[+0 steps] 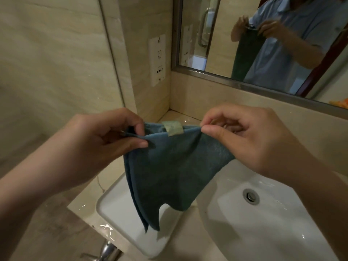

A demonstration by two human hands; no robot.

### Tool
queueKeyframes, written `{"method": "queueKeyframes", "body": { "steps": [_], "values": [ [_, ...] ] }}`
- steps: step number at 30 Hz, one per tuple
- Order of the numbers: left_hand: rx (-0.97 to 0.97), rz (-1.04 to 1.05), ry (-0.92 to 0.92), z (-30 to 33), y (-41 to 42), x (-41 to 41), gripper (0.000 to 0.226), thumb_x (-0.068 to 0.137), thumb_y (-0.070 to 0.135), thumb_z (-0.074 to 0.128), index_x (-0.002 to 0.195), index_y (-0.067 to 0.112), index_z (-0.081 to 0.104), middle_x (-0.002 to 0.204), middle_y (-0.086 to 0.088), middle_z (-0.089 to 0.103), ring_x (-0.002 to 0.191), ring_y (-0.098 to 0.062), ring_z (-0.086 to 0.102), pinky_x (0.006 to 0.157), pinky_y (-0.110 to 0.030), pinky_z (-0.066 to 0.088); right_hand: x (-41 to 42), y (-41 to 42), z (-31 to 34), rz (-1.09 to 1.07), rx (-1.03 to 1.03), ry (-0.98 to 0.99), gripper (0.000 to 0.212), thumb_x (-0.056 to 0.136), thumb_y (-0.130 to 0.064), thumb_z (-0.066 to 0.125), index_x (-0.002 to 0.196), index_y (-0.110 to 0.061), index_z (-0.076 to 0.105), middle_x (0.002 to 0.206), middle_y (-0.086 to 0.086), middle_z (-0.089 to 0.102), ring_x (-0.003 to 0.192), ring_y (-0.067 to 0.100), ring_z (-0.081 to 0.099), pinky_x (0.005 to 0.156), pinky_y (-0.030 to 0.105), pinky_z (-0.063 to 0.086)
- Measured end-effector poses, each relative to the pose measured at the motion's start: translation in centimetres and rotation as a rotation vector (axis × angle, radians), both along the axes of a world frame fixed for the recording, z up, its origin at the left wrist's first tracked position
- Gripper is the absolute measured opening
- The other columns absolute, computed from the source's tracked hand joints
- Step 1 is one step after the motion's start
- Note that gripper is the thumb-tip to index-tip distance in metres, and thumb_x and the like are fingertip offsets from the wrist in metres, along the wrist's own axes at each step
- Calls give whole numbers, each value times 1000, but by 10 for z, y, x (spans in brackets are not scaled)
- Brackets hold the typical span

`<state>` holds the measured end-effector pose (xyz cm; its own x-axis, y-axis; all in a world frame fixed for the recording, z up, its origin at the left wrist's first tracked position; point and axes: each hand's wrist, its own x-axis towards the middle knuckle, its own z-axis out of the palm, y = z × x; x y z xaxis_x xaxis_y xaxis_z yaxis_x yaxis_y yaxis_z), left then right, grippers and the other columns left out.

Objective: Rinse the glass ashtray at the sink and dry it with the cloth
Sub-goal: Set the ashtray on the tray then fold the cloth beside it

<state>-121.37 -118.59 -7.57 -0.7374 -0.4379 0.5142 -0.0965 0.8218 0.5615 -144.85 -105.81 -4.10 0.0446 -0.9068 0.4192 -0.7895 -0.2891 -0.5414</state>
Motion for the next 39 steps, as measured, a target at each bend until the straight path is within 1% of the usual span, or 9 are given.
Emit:
{"method": "queueKeyframes", "body": {
  "steps": [3, 5, 11, 15, 19, 23, 26, 29, 39],
  "values": [
    [11, 5, 18, 1, 0, 0, 10, 83, 52, 59, 90, 47, 56, 87, 23, 65, 70, 2, 63, 53, -13, 52, 3, -2, 2, 21, -18, 133, 7, 87, -23, 57, 88, -21, 64, 70, -16, 58, 79, 0, 56, 65, 4, 44],
    [104, 10, 52, 2, 0, 0, 14, 81, 56, 60, 87, 45, 57, 86, 18, 67, 71, -2, 67, 53, -24, 57, 3, -3, 3, 39, -3, 154, 12, 86, -23, 54, 88, -17, 64, 71, -18, 56, 75, -2, 55, 63, 3, 43],
    [369, -39, 51, 6, 2, -3, 27, 74, 68, 56, 82, 42, 54, 92, 14, 70, 84, -6, 70, 51, -31, 59, 5, -9, 2, 39, 26, 166, 11, 88, -21, 51, 89, -14, 60, 69, -1, 62, 73, 10, 56, 62, 14, 45],
    [315, -31, 106, 11, -1, -1, 20, 73, 59, 64, 80, 41, 58, 88, 14, 69, 80, -8, 70, 49, -32, 59, 9, -10, 0, 33, 69, 33, 7, 89, -23, 56, 86, -20, 61, 70, -7, 61, 79, 0, 58, 68, 5, 45],
    [413, -78, 124, 17, -15, 9, 32, 69, 52, 72, 97, 37, 64, 90, 9, 73, 83, -11, 72, 52, -35, 59, 8, -6, 12, 99, 298, -355, 30, 58, -49, 62, 85, -36, 65, 77, -13, 70, 74, 2, 66, 65, 10, 52],
    [531, -37, -110, 9, -41, 3, 37, 59, 47, 74, 95, 49, 67, 91, 12, 74, 85, -9, 71, 61, -26, 59, 3, -25, -9, 58, 479, -305, 16, 67, -37, 70, 83, -38, 68, 78, -7, 69, 74, 1, 63, 66, 10, 52],
    [278, 99, -417, -13, -56, -17, 18, 74, 34, 66, 85, 48, 67, 82, 17, 72, 80, -6, 68, 70, -21, 54, 0, -50, -49, -40, 561, -283, 14, 80, -16, 69, 86, -28, 69, 76, -11, 65, 65, -6, 58, 63, 8, 47],
    [43, 238, -553, -48, -71, -38, 20, 82, 11, 66, 95, 24, 72, 91, 6, 70, 80, -11, 59, 72, -23, 39, -2, -70, -87, -159, 590, -209, 15, 82, -17, 68, 95, -24, 68, 79, -15, 61, 74, -2, 57, 67, 13, 45],
    [-2, 235, -616, -111, -65, -26, 12, 86, 13, 61, 94, 14, 70, 94, -3, 68, 81, -15, 60, 75, -26, 48, 34, -66, -171, -110, 449, -148, 14, 80, -4, 63, 88, -15, 67, 73, -18, 48, 63, -6, 49, 60, 0, 39]
  ]
}}
